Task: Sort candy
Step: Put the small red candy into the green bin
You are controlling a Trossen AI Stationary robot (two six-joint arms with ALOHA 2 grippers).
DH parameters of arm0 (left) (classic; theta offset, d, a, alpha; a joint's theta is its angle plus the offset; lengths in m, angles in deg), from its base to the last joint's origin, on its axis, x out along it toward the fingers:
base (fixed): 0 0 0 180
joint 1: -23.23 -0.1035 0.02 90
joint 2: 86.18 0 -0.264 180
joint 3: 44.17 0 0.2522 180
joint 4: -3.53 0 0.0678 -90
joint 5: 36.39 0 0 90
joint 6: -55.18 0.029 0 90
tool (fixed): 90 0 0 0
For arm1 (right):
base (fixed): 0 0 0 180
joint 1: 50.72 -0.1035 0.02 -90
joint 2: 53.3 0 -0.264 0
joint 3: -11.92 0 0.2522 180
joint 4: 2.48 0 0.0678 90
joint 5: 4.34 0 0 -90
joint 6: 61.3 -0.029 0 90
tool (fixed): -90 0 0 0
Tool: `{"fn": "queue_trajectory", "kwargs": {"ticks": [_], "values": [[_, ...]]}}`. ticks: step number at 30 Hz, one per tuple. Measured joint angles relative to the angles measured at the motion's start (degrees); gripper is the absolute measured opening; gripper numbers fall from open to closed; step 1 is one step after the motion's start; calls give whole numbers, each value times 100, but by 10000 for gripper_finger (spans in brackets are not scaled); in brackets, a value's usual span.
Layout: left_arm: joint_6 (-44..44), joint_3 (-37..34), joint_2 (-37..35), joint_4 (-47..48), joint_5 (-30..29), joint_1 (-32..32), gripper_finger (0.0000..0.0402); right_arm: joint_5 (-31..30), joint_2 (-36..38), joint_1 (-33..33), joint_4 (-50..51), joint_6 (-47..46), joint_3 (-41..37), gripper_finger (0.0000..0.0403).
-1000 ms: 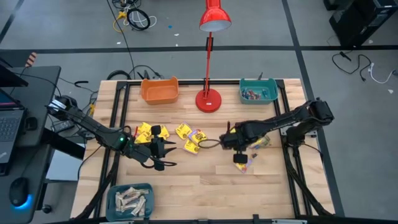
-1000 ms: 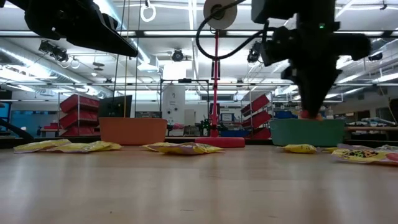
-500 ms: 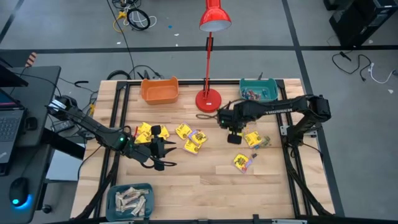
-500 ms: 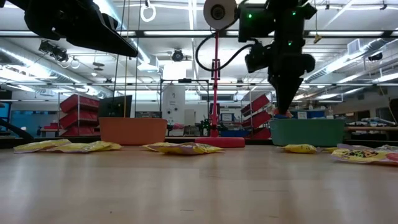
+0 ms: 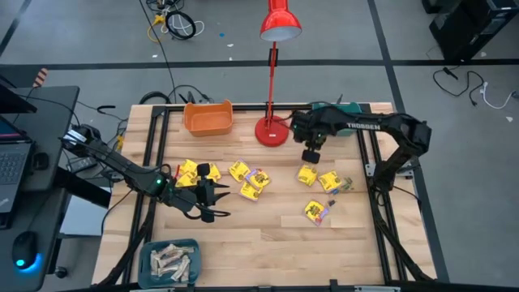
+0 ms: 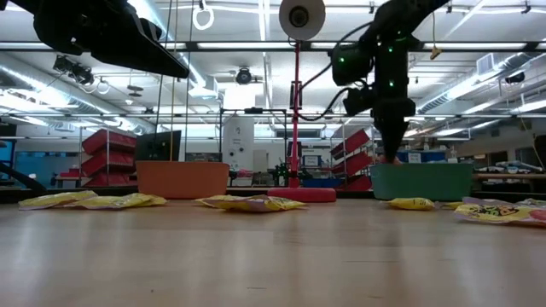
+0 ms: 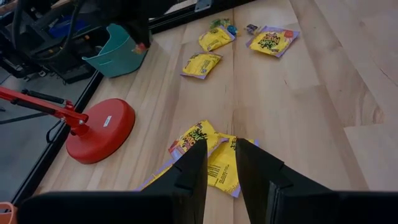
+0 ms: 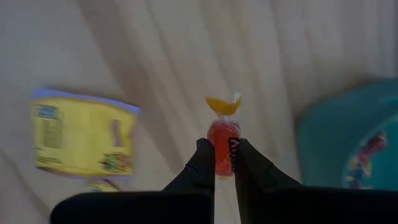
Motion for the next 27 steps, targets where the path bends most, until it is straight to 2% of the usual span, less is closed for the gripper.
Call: {"fn": "queue_trajectory", "kwargs": {"ticks": [4, 7, 15, 20, 27], "values": [[2, 0, 0, 0, 0, 1, 88, 26, 43, 470, 95, 309, -2, 23], [2, 0, 0, 2, 0, 2, 88, 283, 209, 802, 125, 484, -2, 22], [56, 0, 0, 0, 0, 0, 88, 344, 1030, 1578, 164, 536, 0, 22], [155, 0, 0, -7, 0, 0, 88, 84, 1325, 2100, 81, -461, 0, 22], [155, 0, 0, -4, -1, 2, 88, 72, 1294, 2496, -274, -1867, 0, 22]]}}
